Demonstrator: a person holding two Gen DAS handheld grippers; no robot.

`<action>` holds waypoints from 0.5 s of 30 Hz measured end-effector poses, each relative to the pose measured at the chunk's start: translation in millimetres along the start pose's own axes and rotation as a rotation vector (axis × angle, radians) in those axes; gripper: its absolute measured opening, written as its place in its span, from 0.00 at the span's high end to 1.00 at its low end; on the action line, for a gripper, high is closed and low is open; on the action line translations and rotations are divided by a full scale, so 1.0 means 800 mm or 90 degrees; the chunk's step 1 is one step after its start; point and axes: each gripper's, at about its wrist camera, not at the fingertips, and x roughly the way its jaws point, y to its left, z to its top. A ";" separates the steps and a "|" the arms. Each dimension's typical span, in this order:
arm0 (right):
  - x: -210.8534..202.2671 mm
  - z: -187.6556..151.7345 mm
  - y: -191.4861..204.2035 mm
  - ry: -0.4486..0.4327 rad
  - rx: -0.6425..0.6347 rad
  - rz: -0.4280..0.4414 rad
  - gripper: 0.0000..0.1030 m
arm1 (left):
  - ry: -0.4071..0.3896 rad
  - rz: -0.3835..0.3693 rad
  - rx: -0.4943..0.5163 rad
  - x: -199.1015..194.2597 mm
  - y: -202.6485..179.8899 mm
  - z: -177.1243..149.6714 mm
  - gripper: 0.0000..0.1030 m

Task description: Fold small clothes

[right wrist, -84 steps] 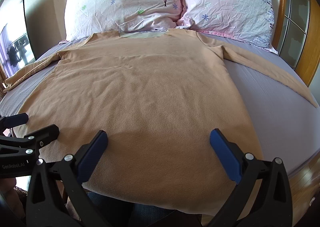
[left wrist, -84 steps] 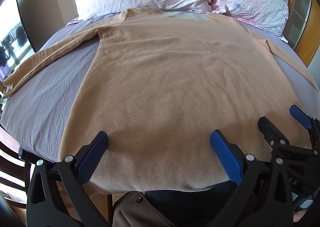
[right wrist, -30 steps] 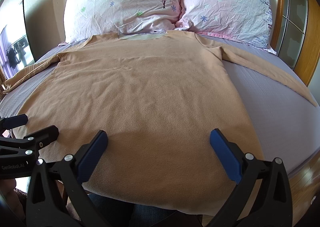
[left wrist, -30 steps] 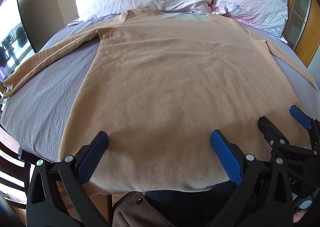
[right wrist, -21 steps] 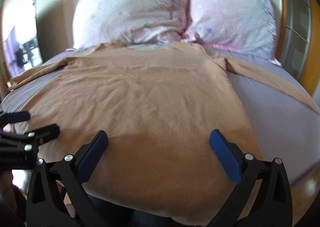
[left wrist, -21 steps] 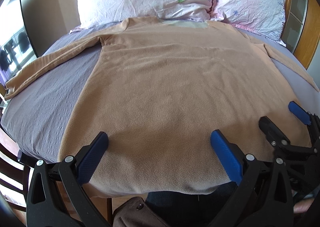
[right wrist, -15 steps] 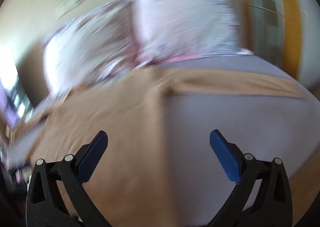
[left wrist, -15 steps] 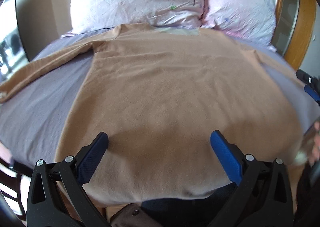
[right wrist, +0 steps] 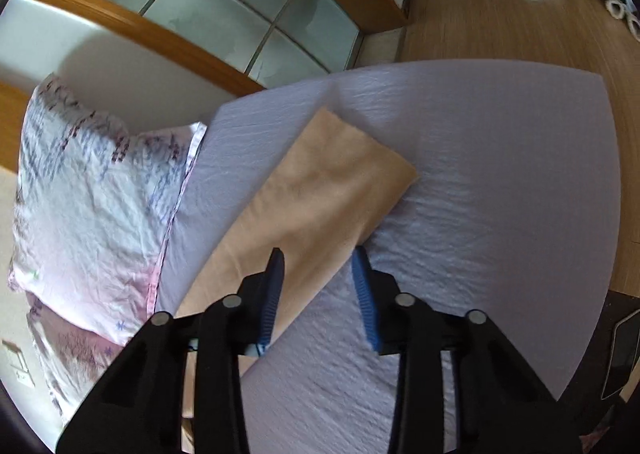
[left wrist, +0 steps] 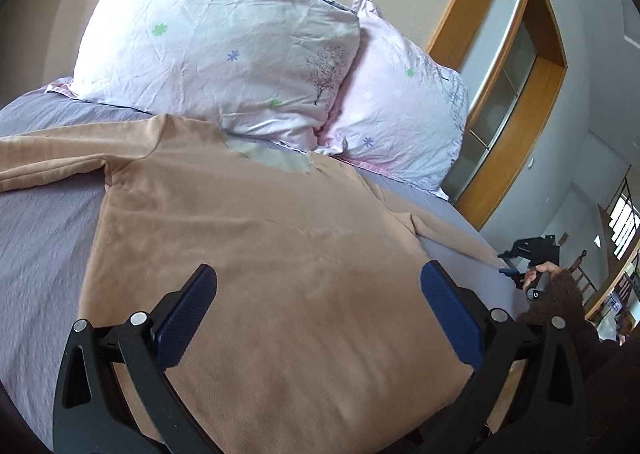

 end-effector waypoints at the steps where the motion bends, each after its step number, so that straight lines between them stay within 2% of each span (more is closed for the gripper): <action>1: 0.003 0.002 -0.001 -0.007 0.005 0.003 0.70 | -0.002 0.005 -0.005 0.003 0.006 0.006 0.01; 2: 0.008 0.004 -0.003 -0.015 0.010 0.008 0.75 | -0.004 0.003 -0.011 0.003 0.010 0.008 0.01; 3: 0.015 0.007 -0.004 -0.019 0.010 0.006 0.93 | -0.007 0.000 -0.019 -0.001 0.015 0.009 0.01; 5: 0.022 0.013 -0.005 -0.018 0.005 0.002 0.95 | -0.022 -0.013 -0.043 -0.011 0.032 0.013 0.01; 7: 0.010 0.006 0.025 -0.047 -0.054 0.001 0.95 | -0.040 -0.036 -0.083 -0.023 0.056 0.017 0.01; 9: -0.015 -0.020 0.087 -0.084 -0.171 0.058 0.95 | -0.051 -0.045 -0.124 -0.031 0.082 0.021 0.01; 11: -0.043 -0.074 0.173 -0.091 -0.301 0.155 0.95 | -0.059 -0.022 -0.163 -0.041 0.108 0.029 0.01; 13: -0.063 -0.141 0.248 -0.073 -0.410 0.247 0.95 | -0.070 0.012 -0.199 -0.053 0.132 0.037 0.01; 15: -0.070 -0.212 0.307 -0.032 -0.500 0.332 0.95 | -0.096 0.039 -0.242 -0.071 0.155 0.043 0.01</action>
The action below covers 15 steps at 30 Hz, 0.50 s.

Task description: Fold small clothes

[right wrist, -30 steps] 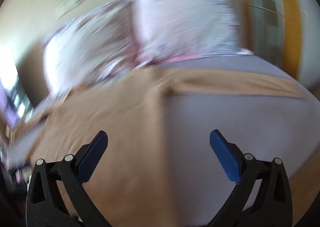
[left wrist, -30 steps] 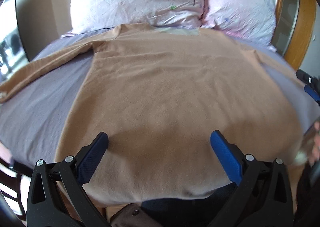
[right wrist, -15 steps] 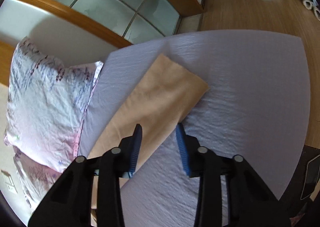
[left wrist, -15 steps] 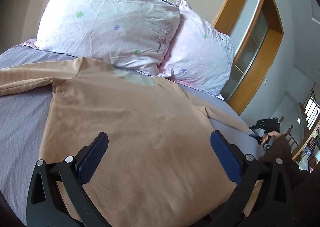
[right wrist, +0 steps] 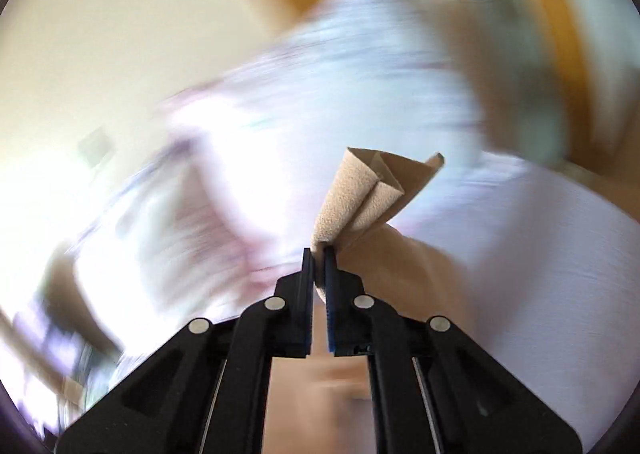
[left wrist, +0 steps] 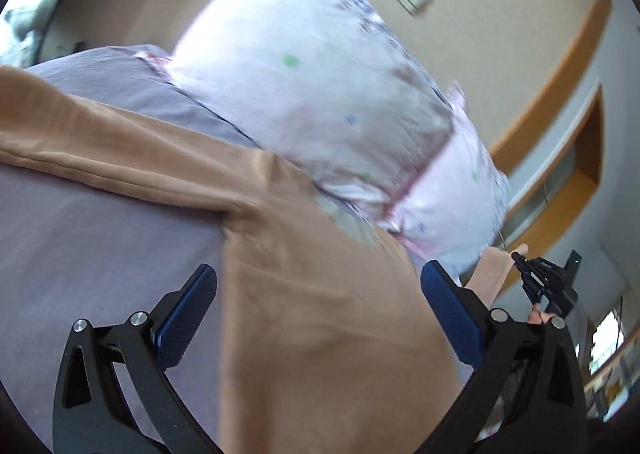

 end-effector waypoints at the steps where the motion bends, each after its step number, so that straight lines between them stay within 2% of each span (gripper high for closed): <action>1: 0.025 -0.016 0.054 0.031 -0.045 0.057 0.95 | -0.010 0.011 -0.015 -0.006 0.010 0.007 0.01; 4: 0.090 -0.085 0.167 0.142 -0.136 0.175 0.95 | -0.054 0.067 -0.055 -0.032 0.037 0.028 0.01; 5: 0.112 -0.112 0.194 0.182 -0.161 0.193 0.95 | -0.069 0.080 -0.066 -0.043 0.047 0.034 0.01; 6: 0.137 -0.145 0.220 0.237 -0.189 0.201 0.90 | -0.089 0.102 -0.085 -0.057 0.062 0.041 0.01; 7: 0.169 -0.192 0.246 0.332 -0.227 0.205 0.88 | -0.099 0.118 -0.098 -0.066 0.072 0.046 0.01; 8: 0.186 -0.228 0.260 0.404 -0.242 0.207 0.87 | -0.108 0.137 -0.115 -0.077 0.085 0.050 0.01; 9: 0.194 -0.257 0.267 0.457 -0.245 0.212 0.85 | -0.116 0.153 -0.129 -0.086 0.096 0.053 0.01; 10: 0.200 -0.274 0.269 0.487 -0.242 0.217 0.76 | -0.121 0.173 -0.148 -0.097 0.110 0.058 0.01; 11: 0.198 -0.279 0.266 0.487 -0.237 0.220 0.70 | -0.125 0.191 -0.162 -0.105 0.122 0.062 0.01; 13: 0.196 -0.264 0.253 0.449 -0.218 0.213 0.43 | -0.133 0.222 -0.180 -0.117 0.145 0.069 0.01; 15: 0.186 -0.237 0.240 0.408 -0.198 0.205 0.37 | -0.136 0.246 -0.200 -0.124 0.161 0.075 0.02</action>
